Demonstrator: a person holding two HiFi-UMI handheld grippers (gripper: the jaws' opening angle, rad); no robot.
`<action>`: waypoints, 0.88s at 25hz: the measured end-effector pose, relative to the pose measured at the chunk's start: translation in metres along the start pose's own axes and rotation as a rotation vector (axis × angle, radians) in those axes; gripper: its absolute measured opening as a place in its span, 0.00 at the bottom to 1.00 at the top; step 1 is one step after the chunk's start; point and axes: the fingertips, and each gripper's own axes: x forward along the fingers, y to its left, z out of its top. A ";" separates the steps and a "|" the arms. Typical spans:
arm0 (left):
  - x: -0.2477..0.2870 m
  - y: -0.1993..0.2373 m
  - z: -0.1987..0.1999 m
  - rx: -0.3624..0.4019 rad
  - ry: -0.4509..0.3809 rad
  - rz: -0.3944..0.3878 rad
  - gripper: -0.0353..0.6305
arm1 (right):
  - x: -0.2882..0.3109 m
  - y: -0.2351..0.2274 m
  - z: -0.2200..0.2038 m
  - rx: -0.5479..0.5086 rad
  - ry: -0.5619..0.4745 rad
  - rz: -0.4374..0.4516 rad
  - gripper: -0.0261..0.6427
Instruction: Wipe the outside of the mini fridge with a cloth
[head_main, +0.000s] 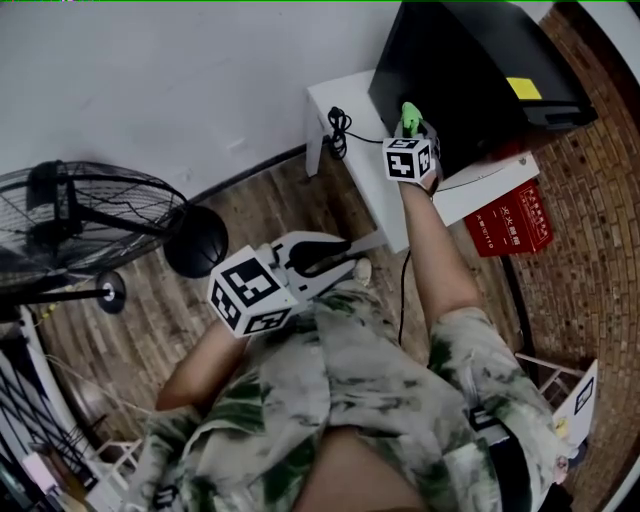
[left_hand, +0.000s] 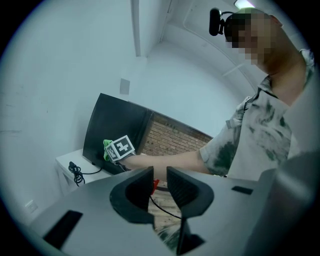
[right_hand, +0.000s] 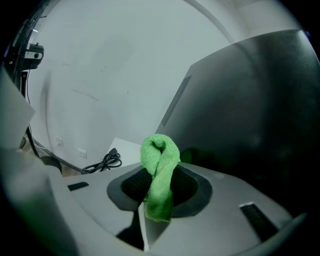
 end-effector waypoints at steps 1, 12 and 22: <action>0.000 0.002 0.000 -0.001 0.000 0.003 0.19 | 0.004 0.004 -0.006 -0.004 0.016 0.008 0.22; -0.002 0.015 0.002 -0.008 -0.019 0.021 0.19 | 0.013 0.019 -0.016 -0.007 0.051 0.060 0.22; 0.001 0.013 0.009 0.003 -0.045 -0.002 0.19 | -0.056 -0.035 0.162 0.058 -0.308 -0.013 0.22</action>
